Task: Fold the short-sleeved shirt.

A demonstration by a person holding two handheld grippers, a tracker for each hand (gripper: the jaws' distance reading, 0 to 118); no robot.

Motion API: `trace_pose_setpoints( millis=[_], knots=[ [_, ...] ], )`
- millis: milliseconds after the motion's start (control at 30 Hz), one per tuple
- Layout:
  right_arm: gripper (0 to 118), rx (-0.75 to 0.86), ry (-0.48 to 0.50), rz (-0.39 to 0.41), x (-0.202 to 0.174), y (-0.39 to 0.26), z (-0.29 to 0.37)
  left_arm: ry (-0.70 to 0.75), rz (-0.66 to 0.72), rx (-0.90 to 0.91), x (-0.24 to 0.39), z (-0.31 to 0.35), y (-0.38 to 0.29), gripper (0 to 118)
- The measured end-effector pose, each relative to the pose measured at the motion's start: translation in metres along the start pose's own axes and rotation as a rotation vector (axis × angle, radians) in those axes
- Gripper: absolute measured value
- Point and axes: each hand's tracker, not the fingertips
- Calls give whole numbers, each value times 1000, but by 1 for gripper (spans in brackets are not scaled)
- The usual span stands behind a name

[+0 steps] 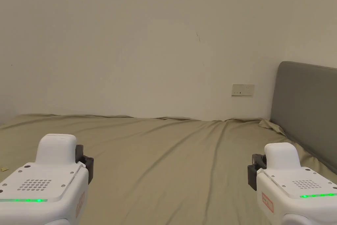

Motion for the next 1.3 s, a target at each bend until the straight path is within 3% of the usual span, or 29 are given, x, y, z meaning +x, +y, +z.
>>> trace_pose_setpoints(
  millis=[300, 333, 367, 400, 433, 467, 500, 667, 833, 1033, 1133, 1200, 1300],
  knots=[
    [4, -23, 8, -10, -6, -10, -7, 13, 4, -11, -3, -8, -5, 0],
    [11, -24, 15, -19, -5, -11, -8, 9, 1, -15, -3, -9, -7, 1],
    [33, -32, 24, -24, -4, -12, -9, 13, 0, -20, -1, -10, -8, 8],
    [70, -38, 28, -28, -4, -13, -10, 22, 3, -22, 0, -11, -10, 20],
    [114, -51, 28, -38, -4, -15, -13, 22, 10, -24, 0, -12, -11, 62],
    [118, -49, 32, -48, -4, -17, -13, 16, 23, -36, -2, -13, -13, 103],
    [118, -11, 38, -51, -3, -20, -10, 5, 36, -49, -1, -14, -16, 118],
    [118, -33, 26, -20, -5, -25, -11, -6, 17, -32, 6, -13, -32, 118],
    [118, 18, 132, -125, 0, -27, -7, -20, 23, -38, 8, -11, -32, 118],
    [118, 92, 111, -128, 2, -19, 4, 23, 21, -49, 4, -12, -22, 118],
    [118, 105, 166, -164, 7, -15, 4, 13, 52, -44, 1, -11, -22, 118],
    [118, 105, 154, -155, 7, -15, 2, 10, 51, -40, 1, -10, -26, 118],
    [118, 95, 23, -82, 1, -16, -2, 18, 32, -48, 3, -12, -27, 118]
  ],
)
